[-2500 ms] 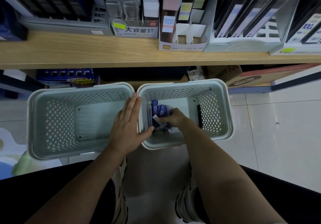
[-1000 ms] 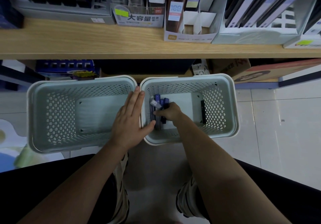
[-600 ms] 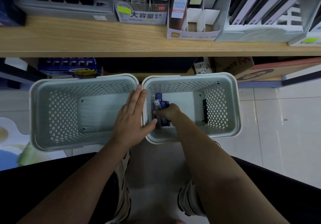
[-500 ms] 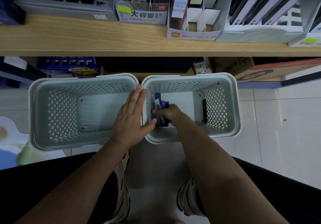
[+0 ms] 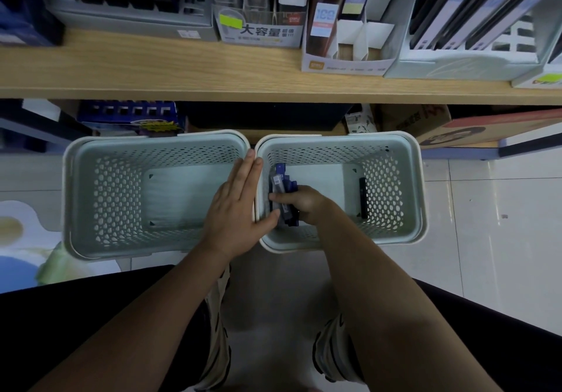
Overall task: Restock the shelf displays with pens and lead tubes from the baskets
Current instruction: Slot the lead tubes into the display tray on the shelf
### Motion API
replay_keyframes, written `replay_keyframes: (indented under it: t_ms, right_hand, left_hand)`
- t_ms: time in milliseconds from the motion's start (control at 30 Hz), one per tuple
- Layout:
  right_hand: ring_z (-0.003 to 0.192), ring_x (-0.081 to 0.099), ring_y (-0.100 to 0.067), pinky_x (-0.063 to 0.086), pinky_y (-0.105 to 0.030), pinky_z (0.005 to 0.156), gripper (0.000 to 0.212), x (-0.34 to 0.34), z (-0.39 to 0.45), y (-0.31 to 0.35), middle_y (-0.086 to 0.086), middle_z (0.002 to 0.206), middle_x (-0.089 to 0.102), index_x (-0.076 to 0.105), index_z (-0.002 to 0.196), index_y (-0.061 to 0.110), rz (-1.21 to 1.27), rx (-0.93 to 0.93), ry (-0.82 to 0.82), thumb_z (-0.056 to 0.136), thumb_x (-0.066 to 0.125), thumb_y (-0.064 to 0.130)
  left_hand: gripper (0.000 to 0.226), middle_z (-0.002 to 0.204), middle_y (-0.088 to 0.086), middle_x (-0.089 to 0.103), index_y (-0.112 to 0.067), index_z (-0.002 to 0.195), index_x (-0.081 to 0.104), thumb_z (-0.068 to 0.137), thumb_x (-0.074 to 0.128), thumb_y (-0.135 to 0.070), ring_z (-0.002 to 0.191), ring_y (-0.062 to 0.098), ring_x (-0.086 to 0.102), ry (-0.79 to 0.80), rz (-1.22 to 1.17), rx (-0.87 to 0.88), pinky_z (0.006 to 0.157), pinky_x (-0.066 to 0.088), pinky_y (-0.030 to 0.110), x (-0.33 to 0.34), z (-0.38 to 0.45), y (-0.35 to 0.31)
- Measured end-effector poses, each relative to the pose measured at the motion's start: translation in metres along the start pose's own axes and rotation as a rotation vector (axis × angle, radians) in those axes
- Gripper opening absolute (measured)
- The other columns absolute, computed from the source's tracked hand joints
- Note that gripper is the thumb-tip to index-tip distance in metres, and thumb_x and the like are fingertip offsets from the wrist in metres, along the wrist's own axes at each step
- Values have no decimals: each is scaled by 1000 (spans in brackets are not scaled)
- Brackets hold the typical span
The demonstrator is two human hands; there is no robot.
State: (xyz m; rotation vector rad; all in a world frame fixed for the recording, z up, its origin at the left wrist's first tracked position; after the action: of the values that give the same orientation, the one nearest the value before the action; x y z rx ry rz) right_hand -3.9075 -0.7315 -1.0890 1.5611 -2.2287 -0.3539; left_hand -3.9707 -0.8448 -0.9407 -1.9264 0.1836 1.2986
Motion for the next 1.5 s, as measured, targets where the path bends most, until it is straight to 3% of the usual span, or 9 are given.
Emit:
replay_keyframes:
  t_ms: [200,433,533,667,900,1033,1167,1367,1500]
  right_hand:
    - [112,68,-33,56,-43,94,46,4,-23,16,-18,120,71,62,127,-1,34,-86,76,85,78,12]
    - [111,68,-30,57,-36,89,37,7,-106,53,-18,121,69,59,130,-1,36,-264,160,96,65,11]
    - [111,67,-33,54,-45,96,35,15,-150,74,-20,120,69,61,128,0,42,-341,211,96,65,13]
    - [96,68,-29,56,-39,84,21,30,-213,102,-17,104,70,63,118,4,45,-439,218,98,59,10]
    - [57,64,-22,42,-25,44,8,52,-323,144,-6,73,69,60,105,14,-42,-641,161,97,60,12]
    - [71,64,-31,41,-36,54,24,65,-381,175,-11,83,70,64,106,10,-140,-786,84,90,73,25]
    - [59,66,-21,41,-28,45,13,70,-440,205,-5,79,71,64,95,16,-259,-954,-24,92,72,25]
    - [78,65,-21,51,-30,56,46,72,-521,248,-8,100,68,62,95,34,-448,-1204,-319,68,74,69]
    - [85,63,0,49,-22,78,30,65,-568,261,14,92,63,52,103,37,-308,-1362,-359,86,75,43]
  left_hand:
    - [95,168,-8,-10,-20,161,4,86,45,-63,156,19,4,0,-9,1,118,22,43,-1,-1,-2]
    - [117,169,4,-7,-14,161,9,75,54,-80,155,19,-10,66,131,-63,125,0,42,-24,0,-23]
    - [115,166,3,21,-24,159,20,69,78,-68,152,20,20,66,-153,-139,121,22,40,-40,-3,-48]
    - [73,107,-3,74,-42,131,48,71,89,-34,100,19,72,211,-813,-306,82,62,46,-51,-10,-92]
    - [52,78,11,72,-24,121,54,75,73,-9,70,24,69,205,-998,-198,57,48,31,-126,-28,-170]
    - [44,77,11,68,-16,122,58,80,66,-3,65,21,66,171,-975,-104,47,39,24,-176,-34,-203]
    - [36,73,5,68,-12,117,62,83,65,-2,62,19,62,70,-961,-31,45,37,24,-230,-40,-232]
    - [27,62,0,62,-9,111,61,85,60,-2,48,12,57,-118,-943,50,40,31,19,-297,-43,-271]
    - [23,61,2,61,-9,99,65,82,64,6,54,18,56,-160,-948,161,40,35,17,-326,-47,-297]
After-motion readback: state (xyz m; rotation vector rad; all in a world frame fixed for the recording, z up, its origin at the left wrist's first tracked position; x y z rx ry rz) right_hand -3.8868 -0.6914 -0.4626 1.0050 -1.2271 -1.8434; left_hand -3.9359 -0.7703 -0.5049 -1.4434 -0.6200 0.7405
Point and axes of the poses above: each hand's wrist, its own z-axis towards the middle knuckle, its own x-axis out of the palm, y = z × x, the point moved 10 cm from there along z, towards the middle knuckle
